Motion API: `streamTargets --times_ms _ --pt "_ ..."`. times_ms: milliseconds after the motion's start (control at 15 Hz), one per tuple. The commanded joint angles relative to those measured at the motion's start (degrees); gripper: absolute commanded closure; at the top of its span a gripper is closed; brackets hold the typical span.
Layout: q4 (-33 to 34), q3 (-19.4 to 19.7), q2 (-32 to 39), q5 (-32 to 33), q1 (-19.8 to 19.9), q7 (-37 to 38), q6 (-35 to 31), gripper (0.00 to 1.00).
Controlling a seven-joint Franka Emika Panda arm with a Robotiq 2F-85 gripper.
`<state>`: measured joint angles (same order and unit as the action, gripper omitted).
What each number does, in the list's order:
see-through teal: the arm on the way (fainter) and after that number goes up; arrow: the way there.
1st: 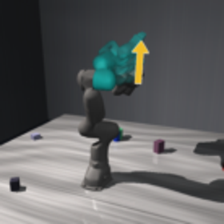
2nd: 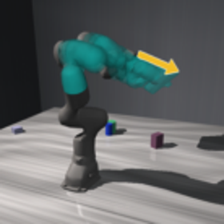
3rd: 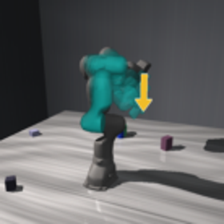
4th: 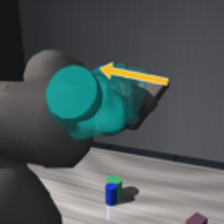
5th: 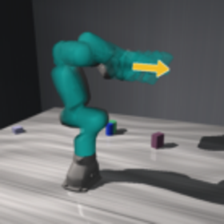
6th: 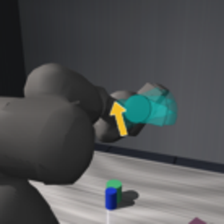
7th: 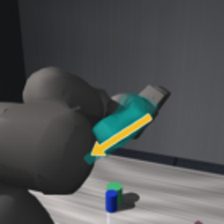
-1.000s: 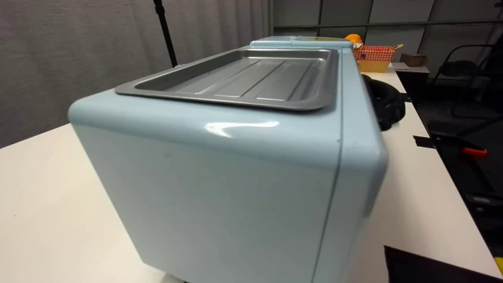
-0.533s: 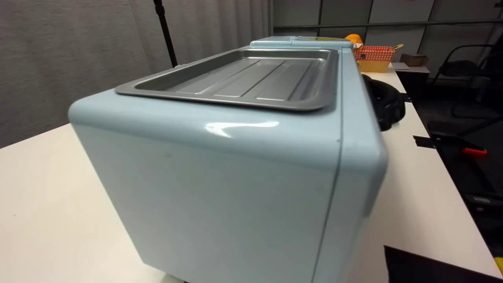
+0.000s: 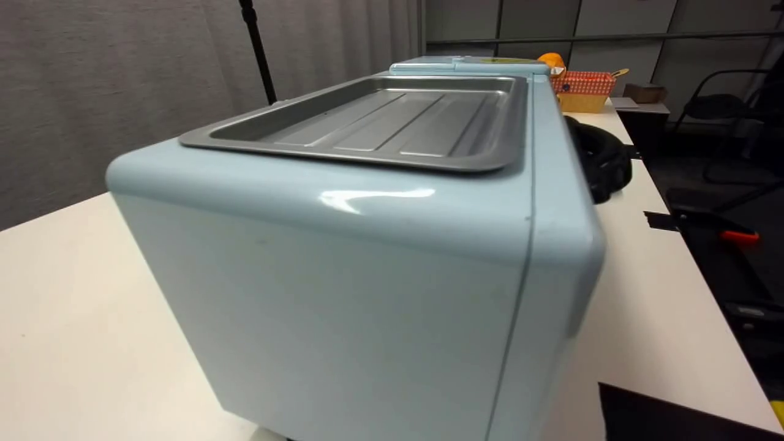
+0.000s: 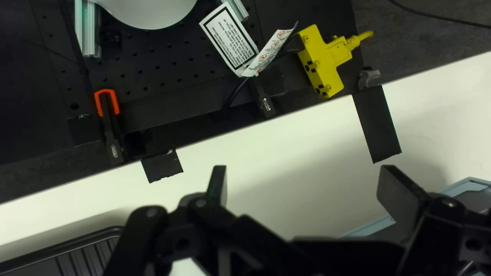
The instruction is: Press the button on the top of the oven
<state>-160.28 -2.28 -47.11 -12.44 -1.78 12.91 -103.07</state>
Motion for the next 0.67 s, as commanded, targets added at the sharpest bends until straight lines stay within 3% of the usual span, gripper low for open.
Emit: streamTargets --times_ms 0,600 --pt "0.1 -0.7 0.0 -0.4 0.8 -0.5 0.2 0.0" --pt "1.3 -1.7 0.7 -0.1 0.9 0.6 -0.8 0.0"
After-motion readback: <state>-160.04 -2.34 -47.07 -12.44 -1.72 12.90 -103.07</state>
